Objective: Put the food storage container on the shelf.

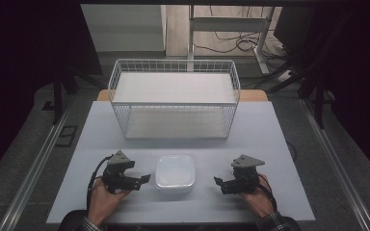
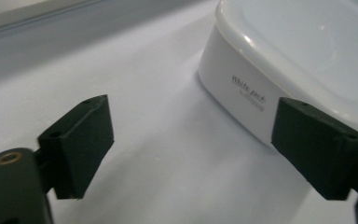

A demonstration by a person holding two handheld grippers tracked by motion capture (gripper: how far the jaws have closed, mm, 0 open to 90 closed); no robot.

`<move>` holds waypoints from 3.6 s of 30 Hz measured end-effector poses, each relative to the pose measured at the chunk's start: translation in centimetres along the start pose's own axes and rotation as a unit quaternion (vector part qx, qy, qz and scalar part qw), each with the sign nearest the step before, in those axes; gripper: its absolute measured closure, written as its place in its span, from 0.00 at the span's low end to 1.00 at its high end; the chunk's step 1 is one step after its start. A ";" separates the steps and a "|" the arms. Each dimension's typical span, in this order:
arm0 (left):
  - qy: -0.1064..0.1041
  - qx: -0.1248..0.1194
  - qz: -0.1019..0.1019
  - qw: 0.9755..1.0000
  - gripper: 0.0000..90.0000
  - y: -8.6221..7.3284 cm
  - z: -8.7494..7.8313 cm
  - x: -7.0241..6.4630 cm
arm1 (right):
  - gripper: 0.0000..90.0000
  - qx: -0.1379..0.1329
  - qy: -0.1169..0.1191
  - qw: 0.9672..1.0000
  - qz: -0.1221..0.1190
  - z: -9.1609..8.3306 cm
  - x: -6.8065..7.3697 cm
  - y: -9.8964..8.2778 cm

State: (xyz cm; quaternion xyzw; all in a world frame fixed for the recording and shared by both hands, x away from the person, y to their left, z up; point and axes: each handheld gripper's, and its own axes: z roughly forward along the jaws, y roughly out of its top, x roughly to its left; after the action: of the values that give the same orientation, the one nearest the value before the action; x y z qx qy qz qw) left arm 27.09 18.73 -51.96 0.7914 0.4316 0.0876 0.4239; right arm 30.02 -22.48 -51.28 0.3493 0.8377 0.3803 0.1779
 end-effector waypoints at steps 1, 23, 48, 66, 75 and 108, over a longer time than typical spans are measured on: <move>-0.003 -0.001 0.001 1.000 0.10 0.0 0.0 0.0 | 0.01 -0.001 0.000 1.000 0.003 0.0 0.0 0.0; -0.056 -0.016 0.004 0.998 0.23 2.5 -0.5 -1.3 | 0.21 0.009 0.095 0.992 0.087 0.2 2.2 3.5; -0.179 0.022 -0.087 0.980 0.61 1.7 1.2 -0.8 | 0.67 0.063 0.229 0.953 0.185 2.7 3.3 5.3; -0.139 -0.018 -0.106 0.984 0.89 2.5 0.5 -0.8 | 0.89 0.009 0.183 0.965 0.186 1.3 3.7 5.6; -0.123 -0.038 -0.083 0.988 0.89 6.1 1.1 0.7 | 0.88 -0.026 0.165 0.970 0.176 2.1 1.7 7.8; -0.089 -0.048 -0.117 0.988 0.86 10.1 6.0 5.9 | 0.86 -0.048 0.095 0.977 0.185 8.1 -2.3 11.9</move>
State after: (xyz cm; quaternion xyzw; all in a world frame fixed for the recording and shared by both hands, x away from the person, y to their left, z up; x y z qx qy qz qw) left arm 39.87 16.88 -49.47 0.7186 0.4773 -0.0127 0.5055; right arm 41.50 -14.41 -47.35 0.4514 0.7523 0.4780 0.0412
